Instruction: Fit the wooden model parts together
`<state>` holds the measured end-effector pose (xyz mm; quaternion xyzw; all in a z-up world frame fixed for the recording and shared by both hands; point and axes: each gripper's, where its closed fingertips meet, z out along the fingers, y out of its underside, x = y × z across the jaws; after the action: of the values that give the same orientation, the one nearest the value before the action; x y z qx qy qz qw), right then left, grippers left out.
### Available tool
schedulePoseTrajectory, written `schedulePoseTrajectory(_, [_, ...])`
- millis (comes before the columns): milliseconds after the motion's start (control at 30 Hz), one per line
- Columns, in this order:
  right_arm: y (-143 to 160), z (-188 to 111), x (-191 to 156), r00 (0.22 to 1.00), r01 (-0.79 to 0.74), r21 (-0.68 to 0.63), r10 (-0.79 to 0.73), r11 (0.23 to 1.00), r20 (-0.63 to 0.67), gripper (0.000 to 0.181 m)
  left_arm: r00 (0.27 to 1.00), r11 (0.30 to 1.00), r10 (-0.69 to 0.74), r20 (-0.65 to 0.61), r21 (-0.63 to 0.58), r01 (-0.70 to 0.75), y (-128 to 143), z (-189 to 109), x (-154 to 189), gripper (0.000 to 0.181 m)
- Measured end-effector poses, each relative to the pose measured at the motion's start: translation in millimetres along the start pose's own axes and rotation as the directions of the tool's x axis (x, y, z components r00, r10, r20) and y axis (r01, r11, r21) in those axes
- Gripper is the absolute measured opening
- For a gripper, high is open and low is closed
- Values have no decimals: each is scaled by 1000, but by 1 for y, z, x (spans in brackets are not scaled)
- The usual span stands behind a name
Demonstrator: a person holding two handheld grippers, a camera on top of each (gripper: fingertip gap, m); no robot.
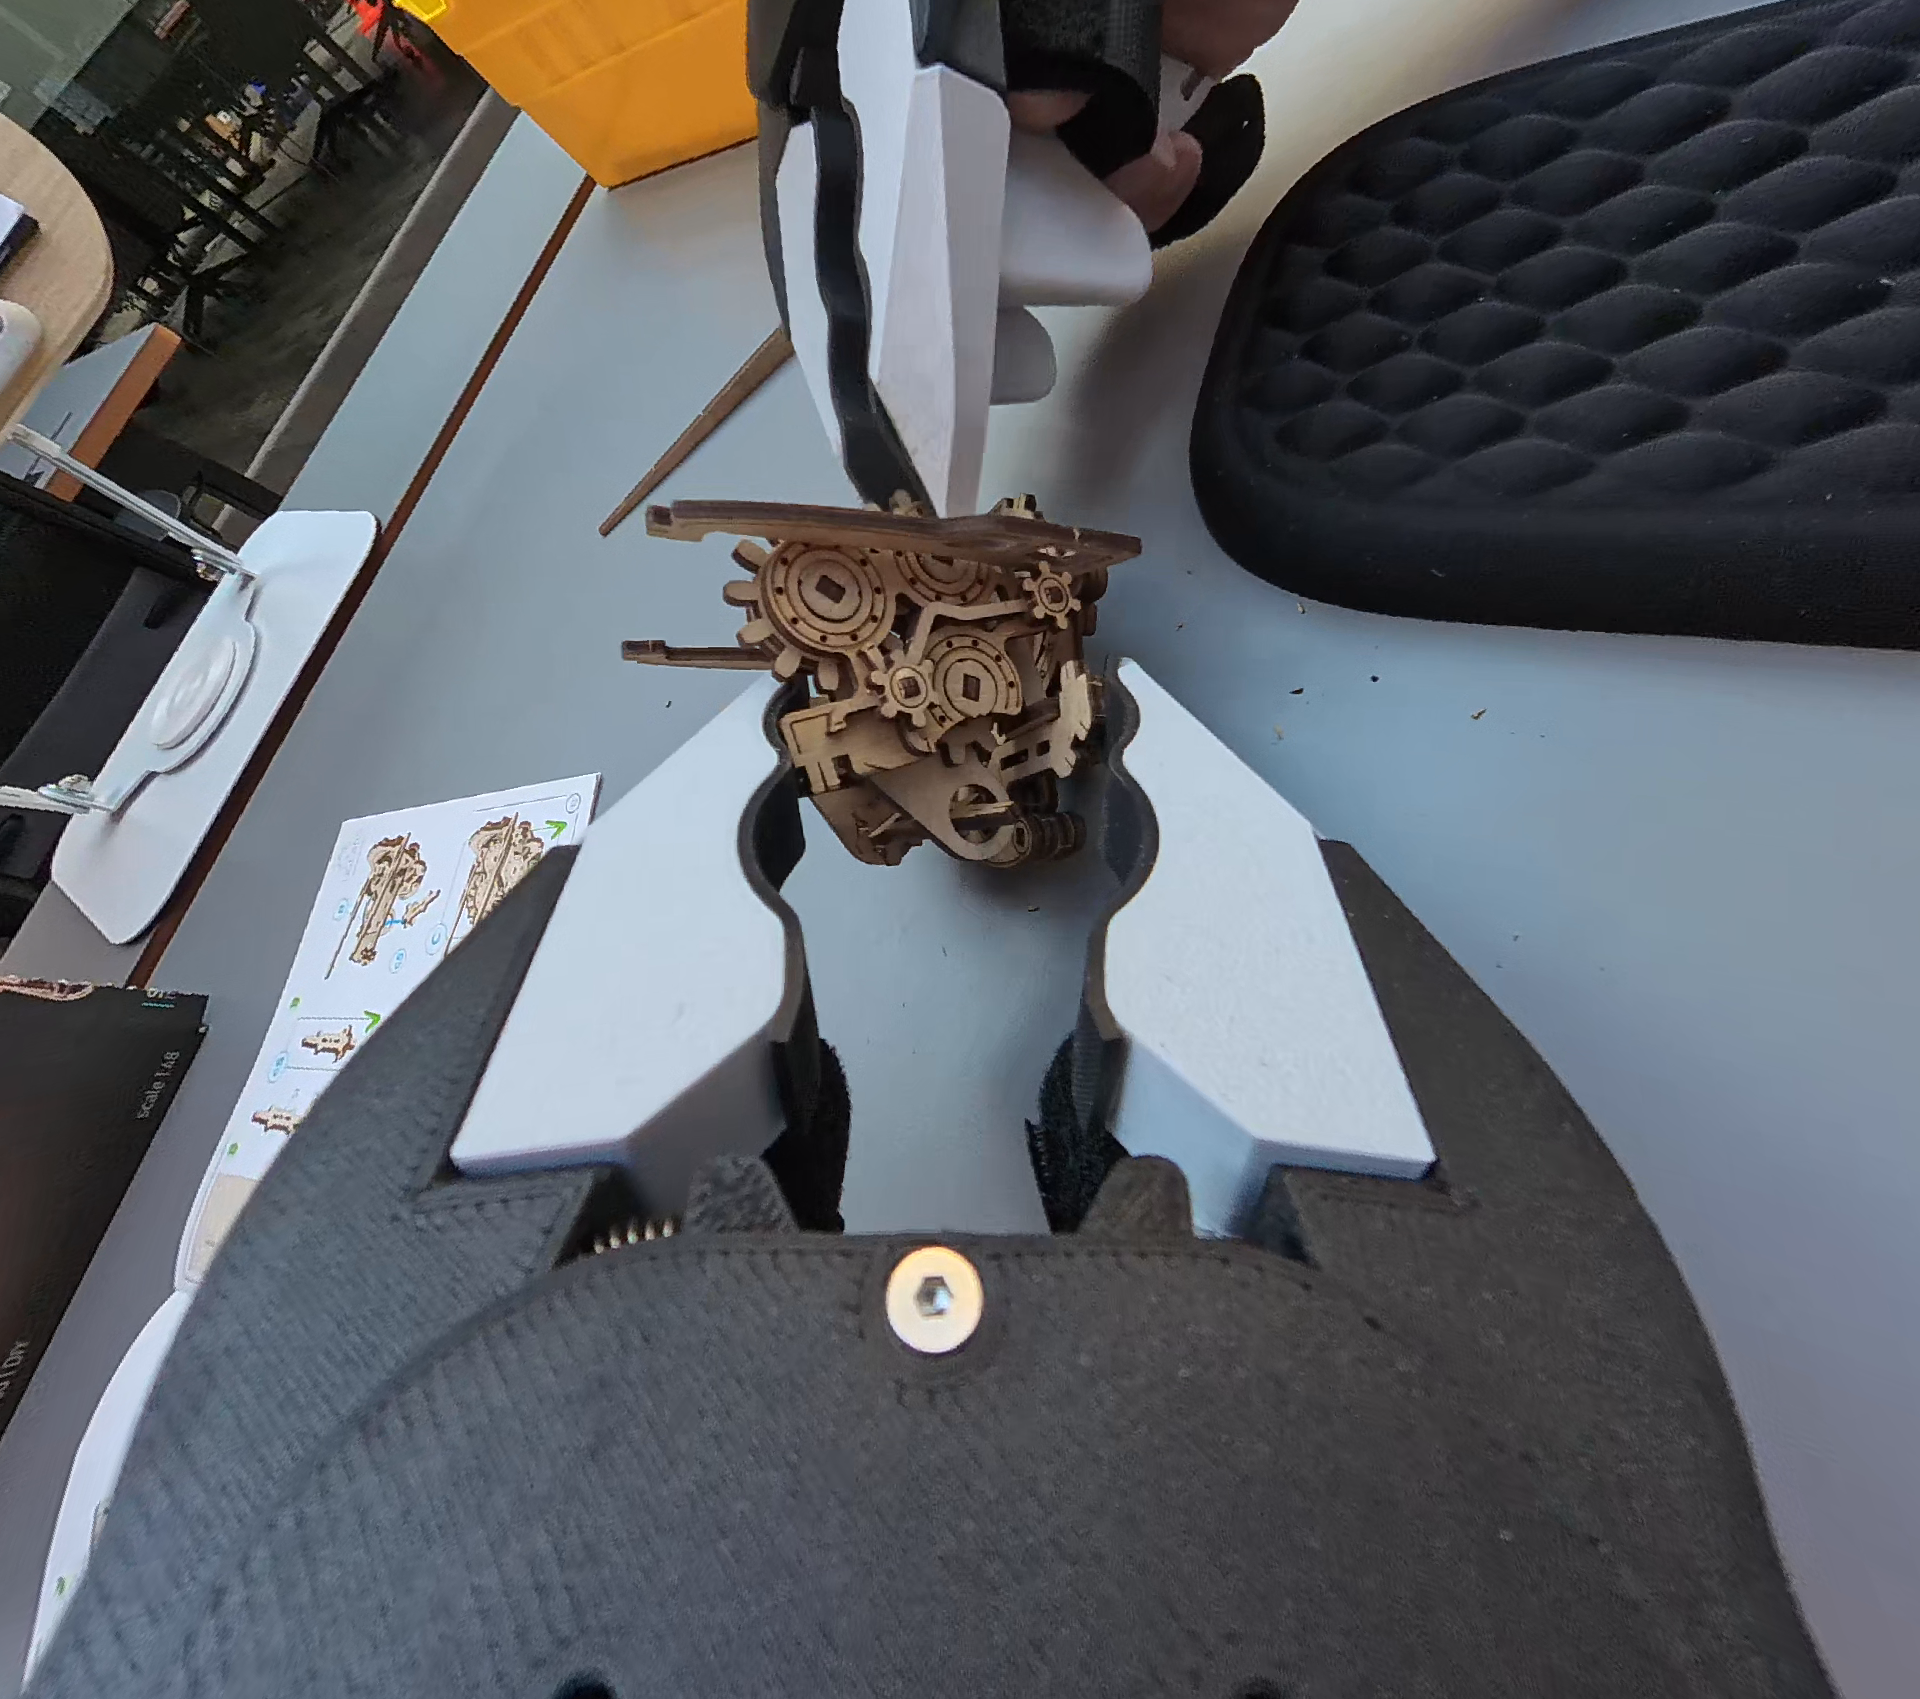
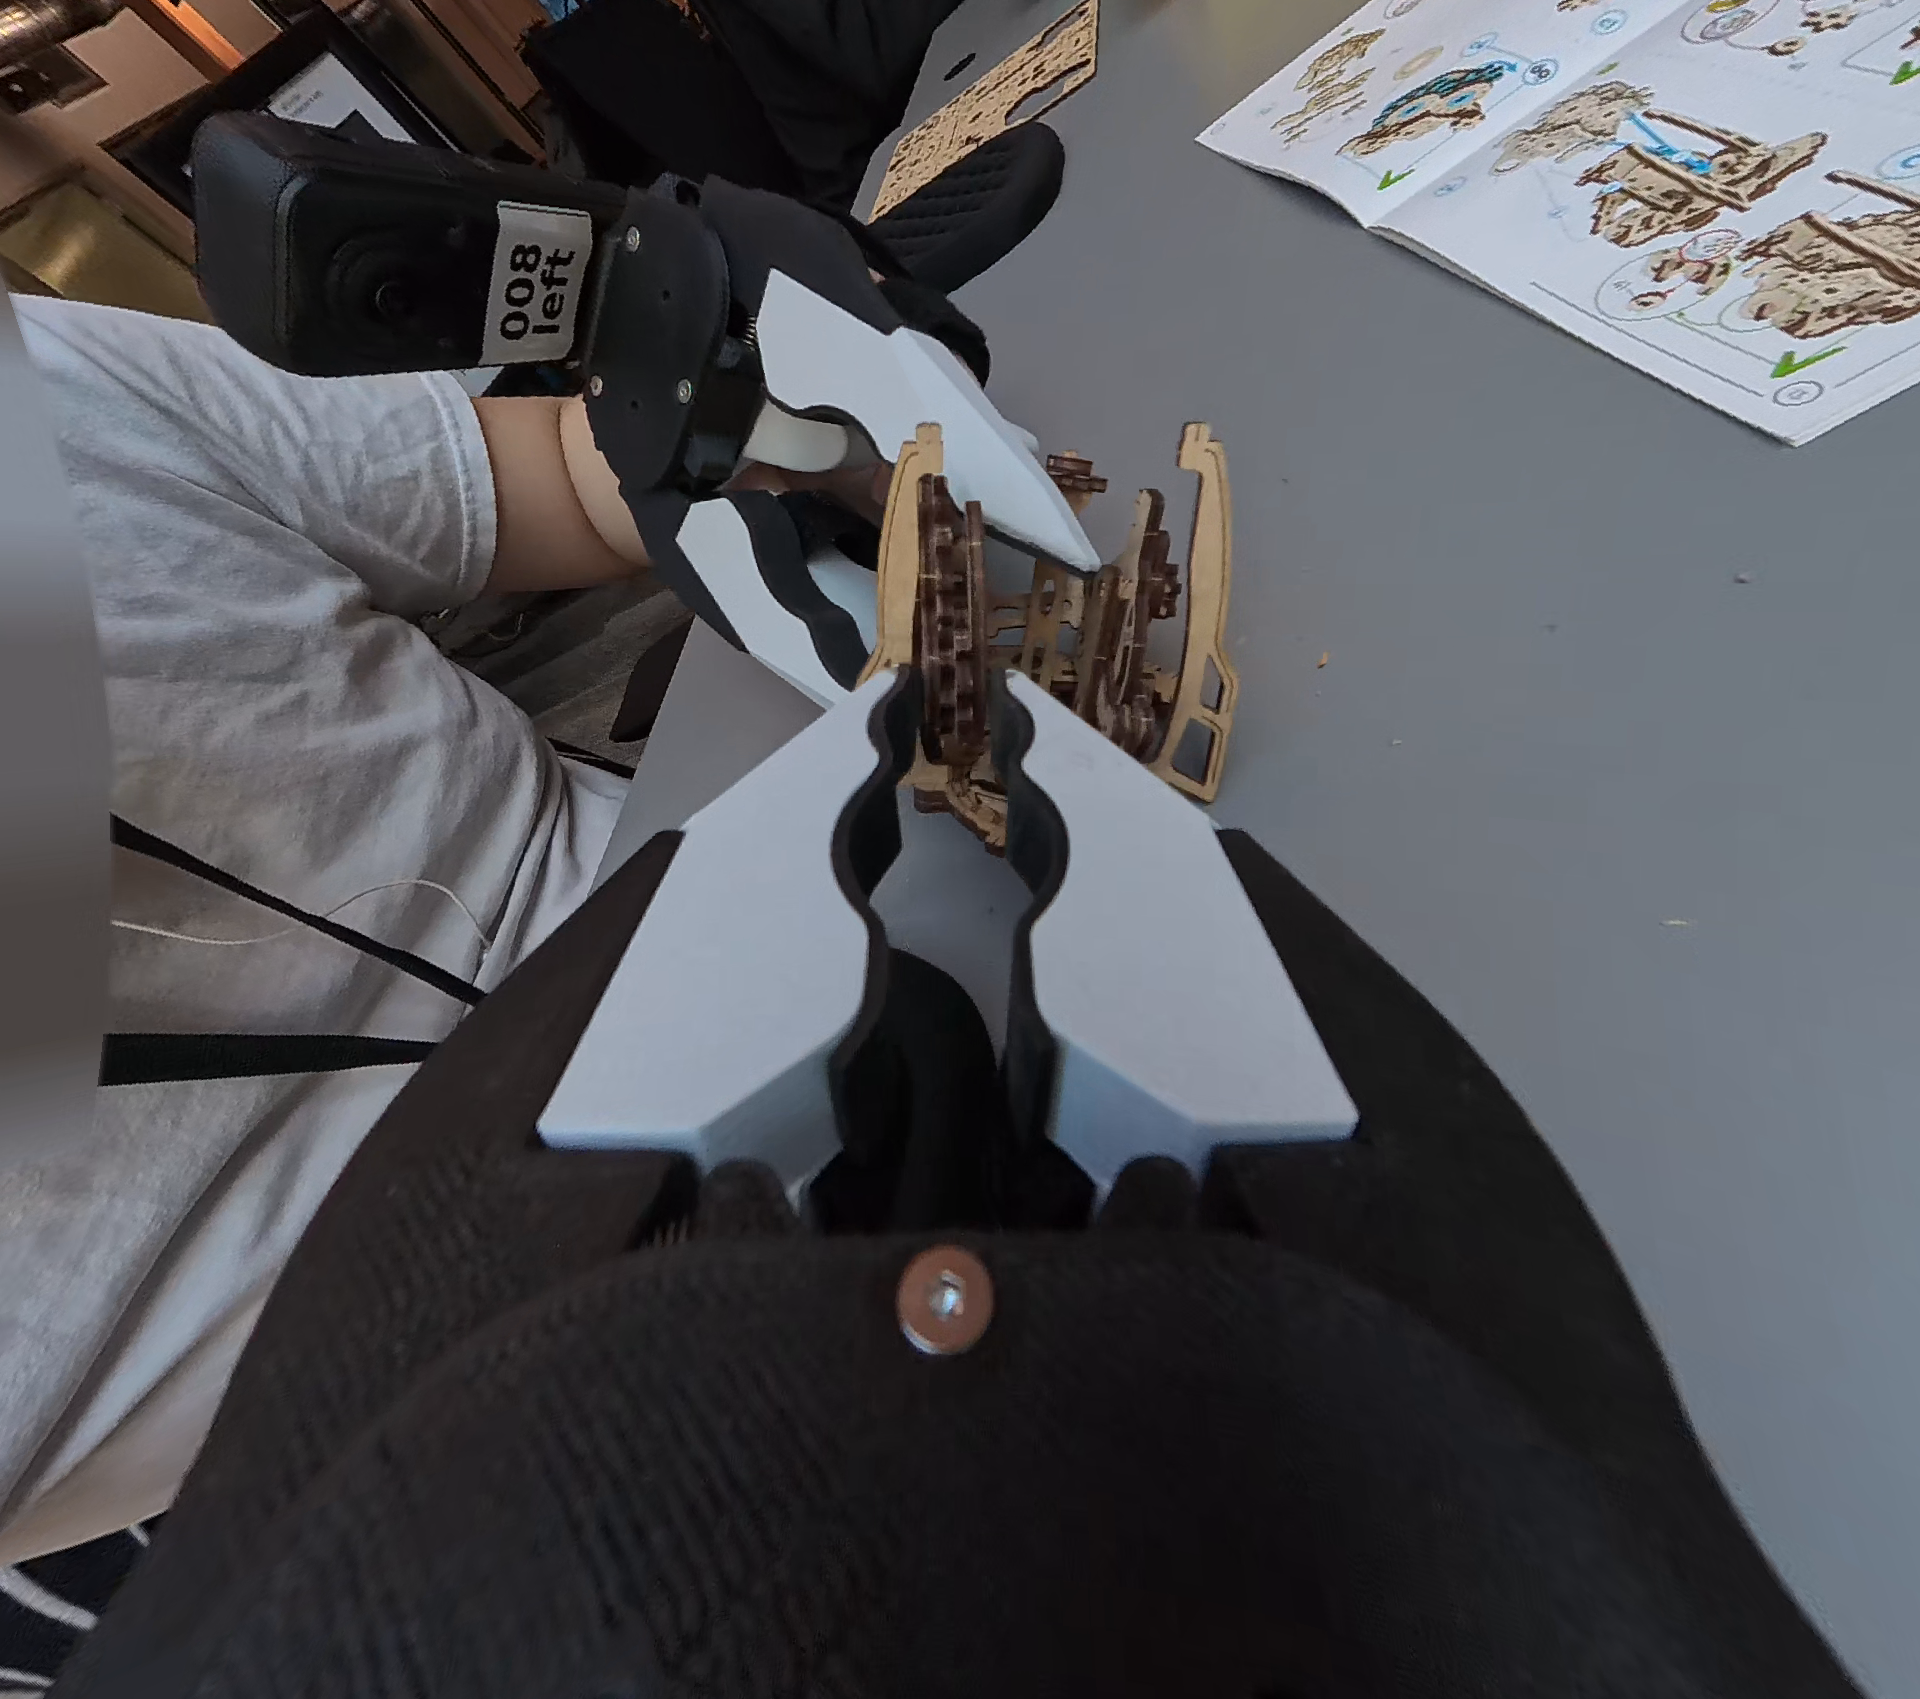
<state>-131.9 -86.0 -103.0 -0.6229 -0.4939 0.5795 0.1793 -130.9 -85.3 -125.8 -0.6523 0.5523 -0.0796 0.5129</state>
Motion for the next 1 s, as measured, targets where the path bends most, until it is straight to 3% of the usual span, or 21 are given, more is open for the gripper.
schedulePoseTrajectory(533, [4, 4, -2, 999, -40, -11, 40, 999, 24, 10, 1000, 1000, 18, -15, 0, -18, 2, 0, 5, 61])
schedulePoseTrajectory(833, [4, 3, 1, 999, -41, 2, 41, 999, 10, 10, 952, 976, 218, 215, -73, -207, 3, -1, -2, 94])
schedulePoseTrajectory(1000, [4, 3, 2, 999, -43, 7, 43, 999, 1, 10, 905, 949, 311, 290, -143, -281, 8, 4, -9, 81])
